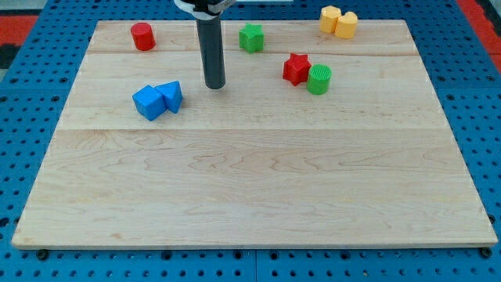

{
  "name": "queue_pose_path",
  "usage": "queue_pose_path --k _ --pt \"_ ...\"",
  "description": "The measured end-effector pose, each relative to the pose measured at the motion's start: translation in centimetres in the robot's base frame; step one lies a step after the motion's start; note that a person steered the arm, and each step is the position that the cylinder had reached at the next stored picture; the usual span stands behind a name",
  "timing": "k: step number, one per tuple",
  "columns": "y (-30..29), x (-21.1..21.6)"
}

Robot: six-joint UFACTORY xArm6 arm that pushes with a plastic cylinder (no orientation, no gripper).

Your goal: Place the red star towards the top right of the board

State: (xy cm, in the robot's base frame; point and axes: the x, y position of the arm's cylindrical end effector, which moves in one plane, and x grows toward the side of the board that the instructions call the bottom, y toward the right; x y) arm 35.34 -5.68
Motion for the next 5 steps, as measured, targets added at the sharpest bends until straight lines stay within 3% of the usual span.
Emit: queue_pose_path --k 2,5 --pt "7.0 -0.5" --pt "16.0 -5.3"
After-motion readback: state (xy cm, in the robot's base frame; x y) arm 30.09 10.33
